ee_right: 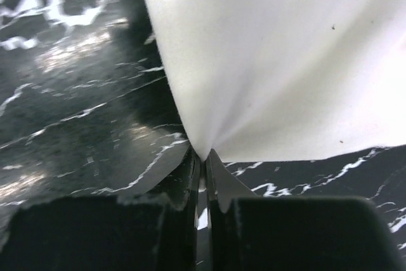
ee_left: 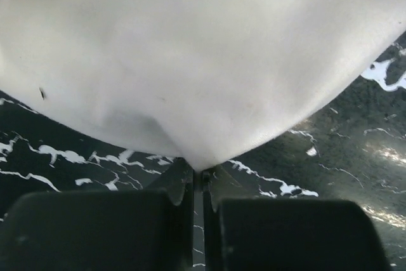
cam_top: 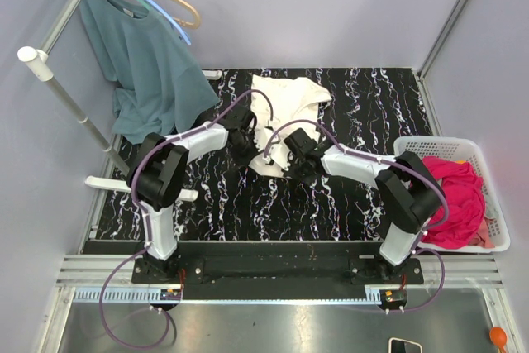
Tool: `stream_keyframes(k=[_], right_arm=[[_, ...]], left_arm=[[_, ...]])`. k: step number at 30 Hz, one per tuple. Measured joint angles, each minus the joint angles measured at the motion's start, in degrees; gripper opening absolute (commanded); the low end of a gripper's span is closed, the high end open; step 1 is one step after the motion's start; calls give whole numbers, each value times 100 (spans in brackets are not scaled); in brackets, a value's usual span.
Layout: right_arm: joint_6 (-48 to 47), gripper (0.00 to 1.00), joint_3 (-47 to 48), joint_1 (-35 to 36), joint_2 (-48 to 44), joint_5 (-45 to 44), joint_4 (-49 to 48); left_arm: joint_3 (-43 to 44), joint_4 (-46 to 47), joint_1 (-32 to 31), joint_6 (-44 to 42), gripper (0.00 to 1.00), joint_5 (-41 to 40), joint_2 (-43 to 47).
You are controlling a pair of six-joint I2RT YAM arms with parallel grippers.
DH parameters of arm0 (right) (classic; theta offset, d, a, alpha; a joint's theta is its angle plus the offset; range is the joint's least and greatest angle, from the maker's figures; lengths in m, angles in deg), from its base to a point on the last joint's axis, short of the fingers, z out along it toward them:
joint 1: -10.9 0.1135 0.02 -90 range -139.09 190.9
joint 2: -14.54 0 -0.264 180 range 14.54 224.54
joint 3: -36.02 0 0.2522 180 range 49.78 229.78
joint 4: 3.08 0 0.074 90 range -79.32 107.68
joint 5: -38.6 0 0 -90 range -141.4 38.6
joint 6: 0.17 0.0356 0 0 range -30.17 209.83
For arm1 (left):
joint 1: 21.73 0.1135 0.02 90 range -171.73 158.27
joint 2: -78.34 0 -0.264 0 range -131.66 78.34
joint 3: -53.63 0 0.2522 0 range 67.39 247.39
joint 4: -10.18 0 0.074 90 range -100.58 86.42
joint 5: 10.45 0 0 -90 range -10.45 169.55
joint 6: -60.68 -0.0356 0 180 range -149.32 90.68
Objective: Fold and stack the t-shirts
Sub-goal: Fold the tshirt
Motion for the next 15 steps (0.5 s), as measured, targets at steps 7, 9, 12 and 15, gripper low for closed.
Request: stream_keyframes(k=[7, 9, 12, 15], right_arm=[[181, 0, -321, 592, -354, 295, 374], [223, 0, -374, 817, -459, 398, 560], [271, 0, -393, 1047, -649, 610, 824], [313, 0, -363, 1161, -997, 835, 1113]], left_arm=[[-1010, -92, -227, 129, 0, -120, 793], [-1314, -208, -321, 160, 0, -155, 1073], [-1672, -396, -448, 197, 0, -162, 1467], [-1965, -610, -560, 267, 0, -149, 1943]])
